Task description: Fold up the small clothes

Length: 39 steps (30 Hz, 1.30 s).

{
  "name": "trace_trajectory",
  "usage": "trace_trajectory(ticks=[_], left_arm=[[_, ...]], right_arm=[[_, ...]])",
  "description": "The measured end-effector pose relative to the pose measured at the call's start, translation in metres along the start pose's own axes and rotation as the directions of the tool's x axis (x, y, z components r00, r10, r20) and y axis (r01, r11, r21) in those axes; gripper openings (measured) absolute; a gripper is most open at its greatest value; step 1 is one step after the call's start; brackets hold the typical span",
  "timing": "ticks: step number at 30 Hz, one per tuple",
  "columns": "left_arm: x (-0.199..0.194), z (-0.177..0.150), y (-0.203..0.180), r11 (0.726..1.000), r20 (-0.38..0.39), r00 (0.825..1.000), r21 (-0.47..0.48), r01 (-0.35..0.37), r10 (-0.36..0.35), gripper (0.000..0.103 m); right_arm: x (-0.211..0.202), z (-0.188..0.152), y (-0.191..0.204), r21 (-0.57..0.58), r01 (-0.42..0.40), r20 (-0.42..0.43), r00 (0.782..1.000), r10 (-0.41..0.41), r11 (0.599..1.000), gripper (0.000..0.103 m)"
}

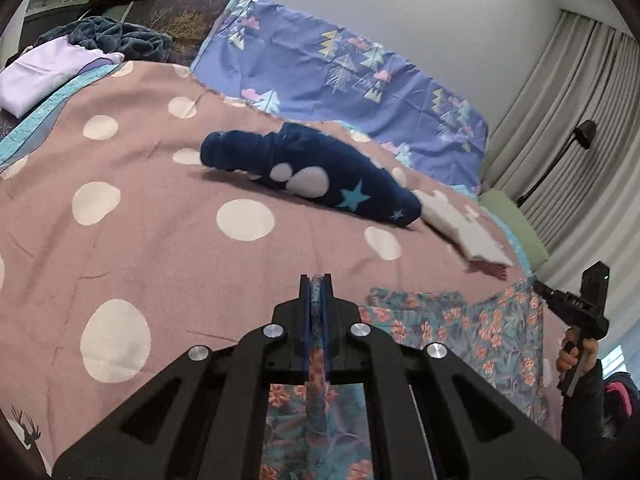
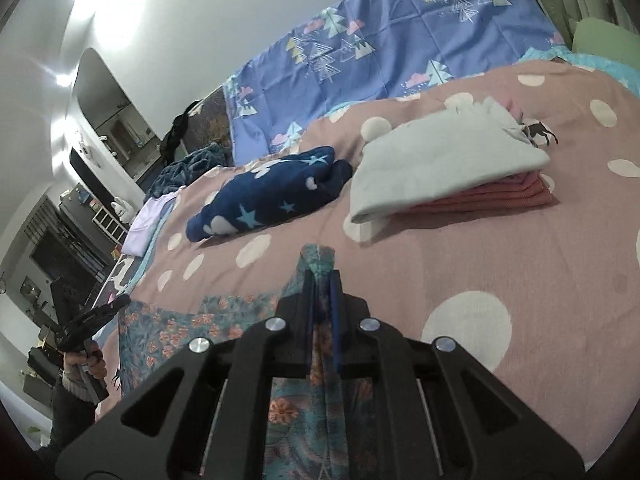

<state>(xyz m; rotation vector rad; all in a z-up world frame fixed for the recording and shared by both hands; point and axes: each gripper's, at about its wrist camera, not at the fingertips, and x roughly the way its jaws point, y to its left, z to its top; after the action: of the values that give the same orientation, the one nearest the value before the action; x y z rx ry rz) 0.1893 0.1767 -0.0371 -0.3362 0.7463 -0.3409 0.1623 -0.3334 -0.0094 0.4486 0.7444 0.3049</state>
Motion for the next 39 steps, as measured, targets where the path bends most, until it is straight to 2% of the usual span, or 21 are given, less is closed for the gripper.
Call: trace_trajectory(ticks=[5,8,10,12,14,16,19,21,23,24,26,27,28,29,31,34,37,39], left_arm=[[0.017,0.001,0.011,0.999,-0.021,0.999,-0.023,-0.033,0.033,0.004],[0.029,0.012,0.015,0.998,-0.006,0.998,-0.018,-0.059,0.059,0.004],[0.04,0.015,0.016,0.996,-0.008,0.996,-0.003,-0.093,0.093,0.004],[0.057,0.011,0.019,0.994,-0.055,0.992,0.005,-0.113,0.113,0.005],[0.068,0.004,0.02,0.988,-0.106,0.982,0.023,-0.155,0.156,0.008],[0.066,-0.005,0.016,0.986,-0.123,0.979,0.046,-0.159,0.164,0.02],[0.045,-0.015,-0.01,0.979,-0.09,0.98,0.122,-0.166,0.178,0.028],[0.03,-0.026,-0.046,0.972,-0.087,0.986,0.201,-0.121,0.141,0.036],[0.018,-0.043,-0.09,0.96,-0.107,0.992,0.278,-0.037,0.069,0.041],[0.014,-0.058,-0.121,0.943,-0.136,0.991,0.332,0.031,0.016,0.044],[0.009,-0.094,-0.182,0.889,-0.192,0.979,0.434,0.142,-0.063,0.049],[0.009,-0.109,-0.202,0.868,-0.212,0.974,0.466,0.173,-0.081,0.05],[0.01,-0.132,-0.233,0.832,-0.25,0.962,0.507,0.224,-0.107,0.051],[0.012,-0.144,-0.249,0.815,-0.272,0.955,0.522,0.251,-0.12,0.052],[0.014,-0.179,-0.291,0.761,-0.327,0.933,0.564,0.32,-0.15,0.061],[0.018,-0.226,-0.342,0.661,-0.343,0.931,0.669,0.338,-0.129,0.063],[0.026,-0.259,-0.374,0.556,-0.289,0.956,0.789,0.263,-0.041,0.065],[0.033,-0.273,-0.385,0.503,-0.254,0.967,0.838,0.212,0.015,0.065]], right_arm=[[0.022,-0.005,-0.015,0.041,0.023,-0.038,0.999,-0.021,0.999,0.007],[0.036,0.0,-0.024,0.075,0.016,-0.038,0.999,-0.013,0.997,0.008],[0.048,0.0,-0.03,0.08,0.045,-0.063,0.997,-0.04,0.996,0.015],[0.061,-0.004,-0.042,0.104,0.11,-0.111,0.989,-0.098,0.988,0.021],[0.063,-0.013,-0.051,0.136,0.109,-0.13,0.987,-0.092,0.985,0.02],[0.052,-0.022,-0.057,0.143,0.085,-0.123,0.99,-0.067,0.986,0.018],[0.029,-0.03,-0.06,0.119,0.072,-0.105,0.993,-0.059,0.99,0.021],[0.017,-0.035,-0.065,0.103,0.064,-0.098,0.994,-0.054,0.993,0.028],[0.012,-0.039,-0.067,0.097,0.045,-0.101,0.994,-0.035,0.994,0.029],[0.011,-0.041,-0.07,0.1,0.03,-0.108,0.994,-0.019,0.995,0.029],[0.013,-0.045,-0.075,0.115,0.001,-0.119,0.993,0.013,0.993,0.03],[0.016,-0.048,-0.078,0.123,-0.024,-0.122,0.992,0.039,0.992,0.03],[0.018,-0.05,-0.08,0.125,-0.037,-0.119,0.992,0.052,0.991,0.03],[0.02,-0.051,-0.082,0.125,-0.054,-0.112,0.991,0.068,0.991,0.03],[0.021,-0.054,-0.087,0.128,-0.096,-0.095,0.99,0.108,0.987,0.03],[0.019,-0.056,-0.093,0.127,-0.15,-0.084,0.983,0.161,0.981,0.03],[0.016,-0.057,-0.091,0.117,-0.169,-0.084,0.98,0.18,0.979,0.031],[0.014,-0.057,-0.09,0.108,-0.183,-0.088,0.977,0.193,0.977,0.035]])
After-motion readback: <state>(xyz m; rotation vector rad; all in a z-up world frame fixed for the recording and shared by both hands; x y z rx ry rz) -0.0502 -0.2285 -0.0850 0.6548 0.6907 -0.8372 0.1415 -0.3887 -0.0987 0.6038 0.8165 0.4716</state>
